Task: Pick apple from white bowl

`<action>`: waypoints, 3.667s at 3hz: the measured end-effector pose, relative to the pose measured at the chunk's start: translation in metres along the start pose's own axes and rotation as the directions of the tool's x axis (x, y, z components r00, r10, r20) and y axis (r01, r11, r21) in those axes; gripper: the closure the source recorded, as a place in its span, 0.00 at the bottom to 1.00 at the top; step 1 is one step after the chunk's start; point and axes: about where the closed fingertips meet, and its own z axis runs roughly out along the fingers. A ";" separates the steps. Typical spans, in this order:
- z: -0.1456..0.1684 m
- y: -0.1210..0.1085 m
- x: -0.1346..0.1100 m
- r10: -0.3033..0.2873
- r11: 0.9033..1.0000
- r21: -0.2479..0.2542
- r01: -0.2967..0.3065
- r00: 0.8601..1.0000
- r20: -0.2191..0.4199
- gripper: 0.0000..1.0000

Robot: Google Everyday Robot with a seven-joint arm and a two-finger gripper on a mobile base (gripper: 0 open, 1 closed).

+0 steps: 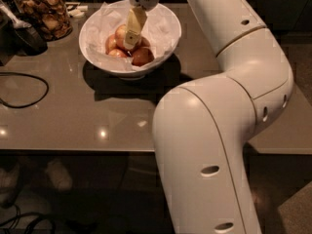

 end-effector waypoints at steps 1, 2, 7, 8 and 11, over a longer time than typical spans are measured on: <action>0.010 0.000 0.000 0.003 1.000 -0.017 -0.003 1.000 -0.006 0.12; 0.017 0.000 0.002 0.008 0.999 -0.031 -0.008 1.000 -0.012 0.12; 0.030 0.002 0.007 0.012 0.998 -0.059 -0.014 1.000 -0.026 0.52; 0.030 0.002 0.007 0.012 0.998 -0.059 -0.014 1.000 -0.026 0.74; 0.003 -0.007 -0.004 0.023 0.999 0.043 -0.023 1.000 -0.005 1.00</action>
Offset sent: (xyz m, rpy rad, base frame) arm -0.0094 -0.0113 -0.0181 -0.0670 0.1191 0.0206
